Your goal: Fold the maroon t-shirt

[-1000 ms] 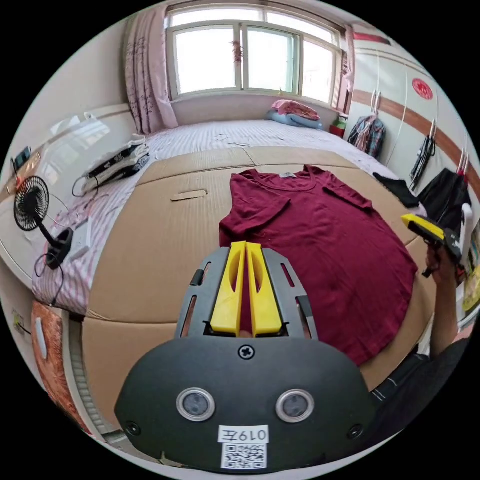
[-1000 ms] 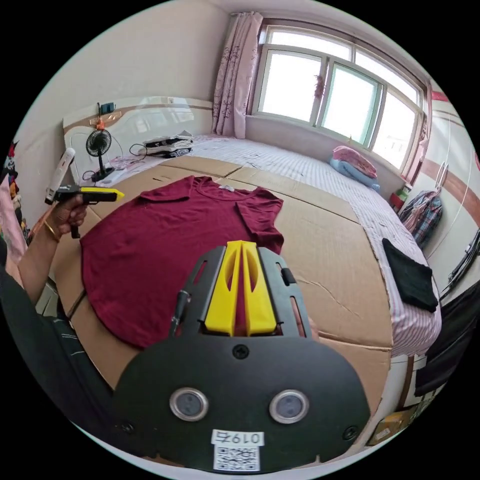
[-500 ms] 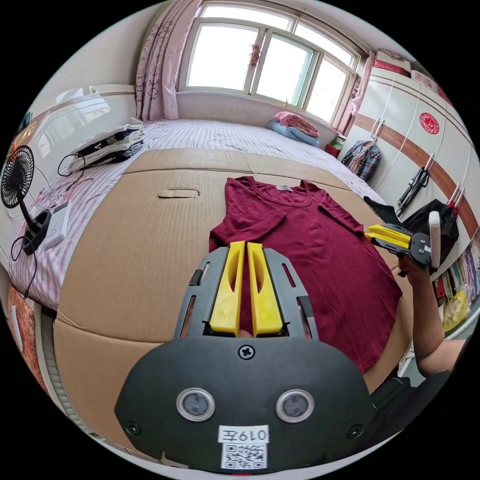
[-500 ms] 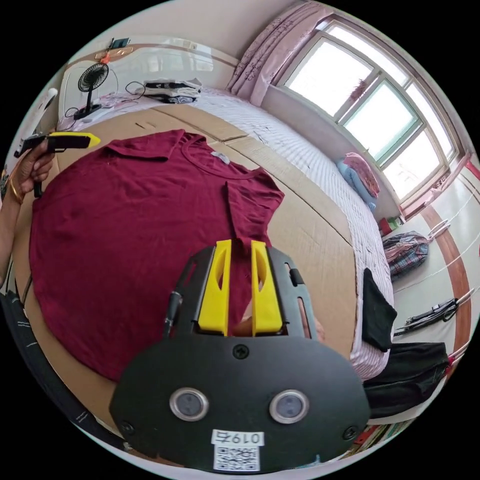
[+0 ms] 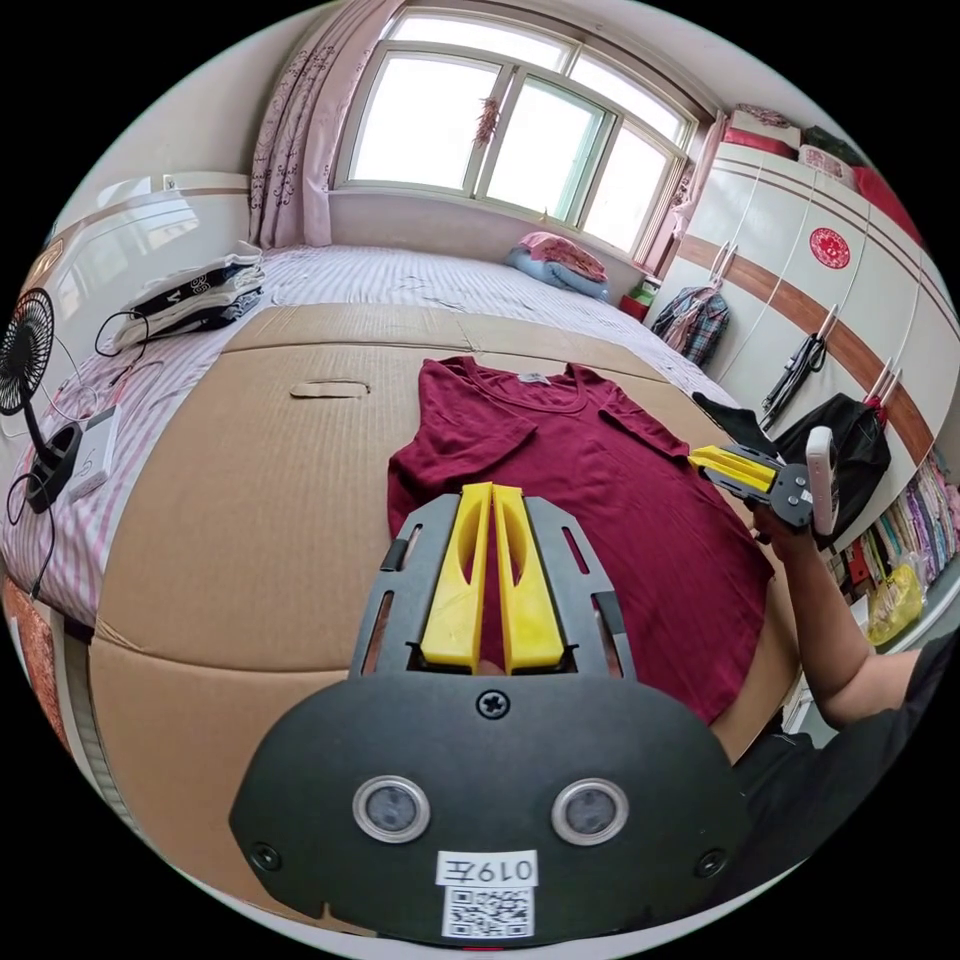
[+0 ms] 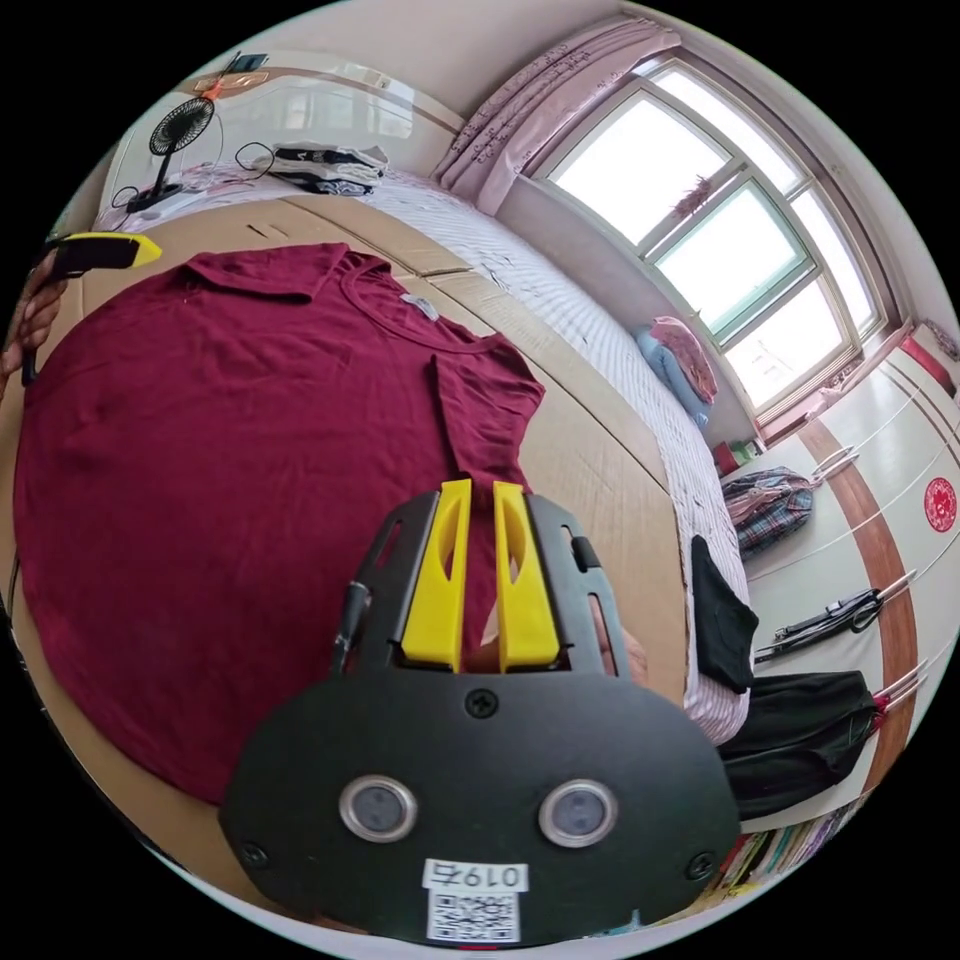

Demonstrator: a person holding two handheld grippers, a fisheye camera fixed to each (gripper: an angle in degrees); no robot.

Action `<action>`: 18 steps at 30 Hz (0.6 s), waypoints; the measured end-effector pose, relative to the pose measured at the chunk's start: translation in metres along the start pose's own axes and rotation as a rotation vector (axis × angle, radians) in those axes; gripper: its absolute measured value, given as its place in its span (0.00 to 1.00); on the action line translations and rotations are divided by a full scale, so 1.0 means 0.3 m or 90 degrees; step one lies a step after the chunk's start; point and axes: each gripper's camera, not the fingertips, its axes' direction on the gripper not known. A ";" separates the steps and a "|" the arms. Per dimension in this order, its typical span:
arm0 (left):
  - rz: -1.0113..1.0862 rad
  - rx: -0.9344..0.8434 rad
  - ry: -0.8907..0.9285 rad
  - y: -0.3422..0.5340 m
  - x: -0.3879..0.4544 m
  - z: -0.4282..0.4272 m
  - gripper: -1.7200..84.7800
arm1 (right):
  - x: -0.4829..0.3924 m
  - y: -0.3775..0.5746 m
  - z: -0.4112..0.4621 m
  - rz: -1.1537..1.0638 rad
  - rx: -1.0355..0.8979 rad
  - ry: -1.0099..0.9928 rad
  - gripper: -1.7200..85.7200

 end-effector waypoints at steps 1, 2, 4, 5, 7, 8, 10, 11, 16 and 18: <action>-0.001 0.001 0.001 -0.007 -0.005 -0.009 0.03 | -0.008 -0.017 0.023 -0.006 -0.002 0.007 0.07; -0.004 0.003 0.006 -0.023 -0.014 -0.026 0.03 | -0.017 -0.034 0.046 -0.014 -0.009 0.010 0.08; -0.005 0.003 0.016 -0.049 -0.026 -0.047 0.03 | -0.032 -0.060 0.079 -0.026 -0.019 0.020 0.07; -0.006 0.002 0.016 -0.068 -0.032 -0.058 0.03 | -0.043 -0.076 0.099 -0.033 -0.025 0.031 0.05; -0.007 0.000 0.010 -0.097 -0.039 -0.074 0.03 | -0.055 -0.099 0.120 -0.036 -0.027 0.050 0.03; -0.006 -0.003 0.007 -0.118 -0.043 -0.082 0.03 | -0.060 -0.115 0.134 -0.040 -0.032 0.056 0.02; -0.008 -0.011 0.006 -0.151 -0.049 -0.091 0.03 | -0.064 -0.139 0.148 -0.045 -0.034 0.054 0.01; -0.009 -0.016 0.006 -0.174 -0.053 -0.096 0.03 | -0.064 -0.156 0.156 -0.048 -0.037 0.052 0.01; -0.013 -0.029 0.006 -0.280 -0.056 -0.111 0.03 | -0.068 -0.226 0.189 -0.073 -0.049 0.049 0.01; -0.011 -0.031 0.006 -0.341 -0.049 -0.116 0.03 | -0.077 -0.257 0.194 -0.089 -0.052 0.058 0.01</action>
